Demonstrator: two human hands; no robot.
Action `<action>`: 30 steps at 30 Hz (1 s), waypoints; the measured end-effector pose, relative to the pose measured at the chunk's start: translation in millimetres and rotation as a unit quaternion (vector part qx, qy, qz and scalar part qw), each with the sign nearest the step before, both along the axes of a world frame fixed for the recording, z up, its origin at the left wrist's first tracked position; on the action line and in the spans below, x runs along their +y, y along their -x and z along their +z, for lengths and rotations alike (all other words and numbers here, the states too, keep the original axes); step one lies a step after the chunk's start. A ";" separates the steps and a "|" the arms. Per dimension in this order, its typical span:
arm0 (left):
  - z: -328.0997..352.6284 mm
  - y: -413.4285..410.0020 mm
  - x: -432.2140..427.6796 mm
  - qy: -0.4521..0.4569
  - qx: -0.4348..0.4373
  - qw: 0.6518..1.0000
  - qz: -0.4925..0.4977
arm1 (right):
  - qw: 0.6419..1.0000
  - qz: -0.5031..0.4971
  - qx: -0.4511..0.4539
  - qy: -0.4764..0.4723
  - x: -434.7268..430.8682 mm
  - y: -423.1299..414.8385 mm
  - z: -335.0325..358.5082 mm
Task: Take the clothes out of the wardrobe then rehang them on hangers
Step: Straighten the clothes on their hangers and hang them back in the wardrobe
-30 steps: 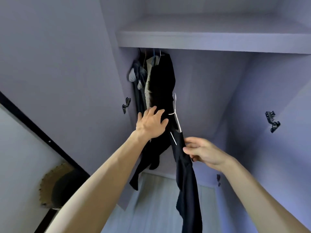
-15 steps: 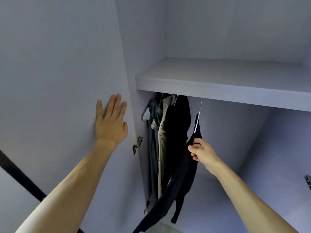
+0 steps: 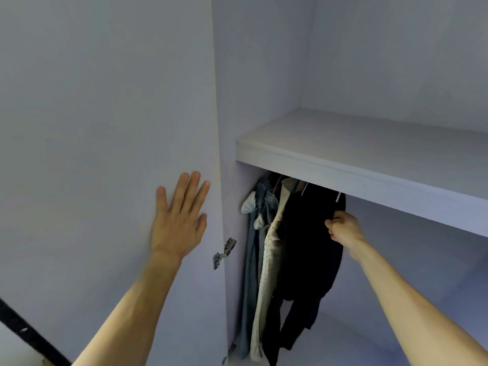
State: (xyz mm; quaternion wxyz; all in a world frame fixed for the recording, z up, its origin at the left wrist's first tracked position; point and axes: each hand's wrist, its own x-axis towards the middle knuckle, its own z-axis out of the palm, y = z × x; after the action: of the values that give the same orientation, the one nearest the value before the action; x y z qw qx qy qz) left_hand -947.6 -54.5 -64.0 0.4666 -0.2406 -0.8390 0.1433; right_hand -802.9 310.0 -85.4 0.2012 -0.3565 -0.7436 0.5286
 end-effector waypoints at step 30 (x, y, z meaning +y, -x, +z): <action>-114.5 -209.3 -104.2 -0.134 -0.509 0.842 0.117 | 0.916 0.357 -0.062 -0.170 -195.7 -122.3 -76.8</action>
State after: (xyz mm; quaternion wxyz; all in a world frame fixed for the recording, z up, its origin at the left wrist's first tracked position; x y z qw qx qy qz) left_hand -738.3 -158.7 -178.5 -0.0181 -0.1145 -0.9915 -0.0596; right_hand -680.5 114.3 -162.1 0.0099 -0.0596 -0.9113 0.4074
